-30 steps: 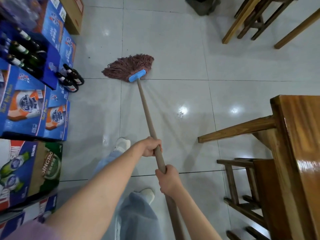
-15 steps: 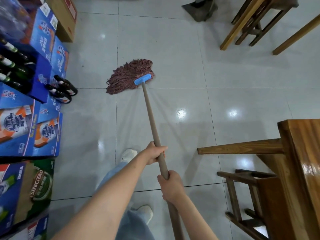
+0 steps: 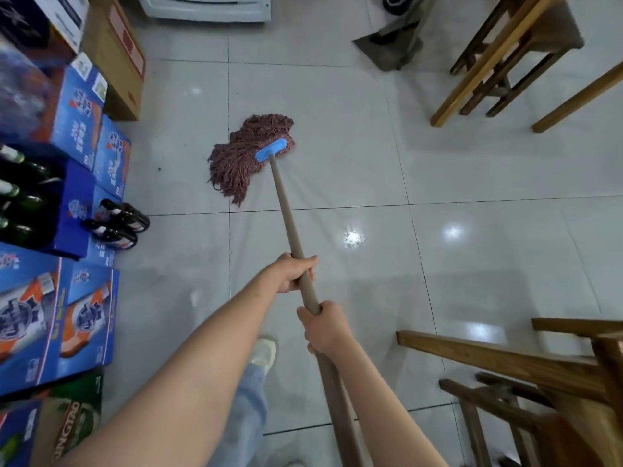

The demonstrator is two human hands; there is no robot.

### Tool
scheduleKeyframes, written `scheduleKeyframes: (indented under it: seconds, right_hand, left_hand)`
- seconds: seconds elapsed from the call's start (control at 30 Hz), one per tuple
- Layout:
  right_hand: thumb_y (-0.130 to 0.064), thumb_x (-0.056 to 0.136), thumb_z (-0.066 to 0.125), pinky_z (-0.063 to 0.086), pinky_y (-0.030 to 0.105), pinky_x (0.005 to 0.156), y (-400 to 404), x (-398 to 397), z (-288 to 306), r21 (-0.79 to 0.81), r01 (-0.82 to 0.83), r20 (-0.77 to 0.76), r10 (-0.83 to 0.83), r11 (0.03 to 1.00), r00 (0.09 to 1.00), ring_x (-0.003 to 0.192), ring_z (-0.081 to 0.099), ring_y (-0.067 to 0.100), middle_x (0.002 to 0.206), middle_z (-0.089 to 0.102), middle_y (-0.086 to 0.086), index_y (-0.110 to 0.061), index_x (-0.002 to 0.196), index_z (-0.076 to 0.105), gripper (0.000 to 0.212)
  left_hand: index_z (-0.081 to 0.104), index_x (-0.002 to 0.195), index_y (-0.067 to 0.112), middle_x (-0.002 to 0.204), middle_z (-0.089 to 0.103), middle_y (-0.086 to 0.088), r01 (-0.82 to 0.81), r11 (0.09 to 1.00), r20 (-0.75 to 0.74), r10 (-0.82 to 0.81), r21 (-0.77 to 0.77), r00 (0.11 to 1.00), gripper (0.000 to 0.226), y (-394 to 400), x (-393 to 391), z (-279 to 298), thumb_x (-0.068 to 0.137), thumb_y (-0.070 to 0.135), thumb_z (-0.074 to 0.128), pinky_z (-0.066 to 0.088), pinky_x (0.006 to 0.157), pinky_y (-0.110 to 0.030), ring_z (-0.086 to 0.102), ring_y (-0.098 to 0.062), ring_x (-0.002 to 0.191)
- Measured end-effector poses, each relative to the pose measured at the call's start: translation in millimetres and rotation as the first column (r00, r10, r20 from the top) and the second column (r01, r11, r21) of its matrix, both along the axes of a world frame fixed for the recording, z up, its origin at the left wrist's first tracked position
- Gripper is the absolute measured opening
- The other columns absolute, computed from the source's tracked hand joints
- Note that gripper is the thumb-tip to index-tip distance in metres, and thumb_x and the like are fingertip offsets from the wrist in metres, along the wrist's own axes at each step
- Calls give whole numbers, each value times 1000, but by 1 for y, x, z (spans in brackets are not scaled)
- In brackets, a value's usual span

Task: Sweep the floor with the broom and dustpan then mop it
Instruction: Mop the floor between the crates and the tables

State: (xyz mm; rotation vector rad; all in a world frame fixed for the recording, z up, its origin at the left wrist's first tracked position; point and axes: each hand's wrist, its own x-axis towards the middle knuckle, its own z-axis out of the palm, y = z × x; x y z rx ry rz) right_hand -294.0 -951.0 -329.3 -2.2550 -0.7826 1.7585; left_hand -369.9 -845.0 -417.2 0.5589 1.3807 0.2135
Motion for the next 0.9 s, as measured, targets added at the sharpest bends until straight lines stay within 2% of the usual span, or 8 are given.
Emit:
scheduleKeyframes:
  seconds: [0.1,0.17,0.27,0.37,0.5,0.63,0.73,0.9]
  right_hand:
    - [-23,89,52,42,28,49,34,-14,-5,19,24,-33,-23,1000,999,38,44,16,63,47,4,-10,76,44,20]
    - [-24,92,51,42,27,48,51,-22,-5,20,67,-75,-66,998,995,30,43,12,63,47,4,-11,75,43,23]
    - [-28,96,45,39,22,41,60,-31,1,0,105,-115,-104,995,988,35,44,13,62,47,4,-12,74,42,28]
    - [-33,99,37,37,18,39,56,-29,8,-25,80,-104,-82,996,991,39,45,15,65,48,5,-12,76,40,31]
    - [-28,100,37,35,14,34,35,-17,14,-7,35,-86,-36,999,996,43,45,17,66,48,6,-12,76,41,29]
    - [-28,99,38,35,18,36,-12,-7,14,-7,-18,-43,18,1000,999,40,45,17,67,47,6,-12,75,41,29]
    - [-28,99,37,34,17,34,-48,-2,14,-33,-8,-47,7,999,999,36,43,16,67,44,6,-12,75,39,29]
    - [-29,100,36,37,21,36,-107,0,13,-33,-31,-40,30,999,999,50,43,16,71,44,4,-14,76,40,28]
  left_hand:
    - [49,71,9,66,54,-5,42,999,-40,-41,16,998,30,37,-12,3,92,27,60,47,45,-21,53,-14,58]
    - [51,74,8,67,55,-6,60,997,-66,-57,40,996,28,54,-20,6,93,27,59,47,53,-24,53,-16,60]
    - [44,101,10,70,56,-6,8,998,-60,-5,58,998,25,62,-28,12,91,25,62,50,60,-30,54,-17,59]
    - [38,109,13,73,56,-7,-38,998,-41,40,46,998,31,54,-27,20,91,20,63,50,58,-30,53,-16,56]
    - [36,111,18,68,54,-8,-79,995,-36,82,67,996,34,27,-17,29,87,4,57,47,54,-28,51,-18,55]
    - [27,126,27,69,53,-9,-82,996,-50,83,24,995,58,-18,-8,31,83,-4,49,44,46,-24,53,-16,50]
    - [20,137,27,77,53,-9,-79,997,-58,79,-8,995,70,-54,-5,31,82,-6,49,45,48,-26,54,-16,52]
    - [16,141,23,77,55,-9,-67,998,-105,65,-14,992,75,-112,-2,34,81,-6,49,49,54,-28,54,-17,55]
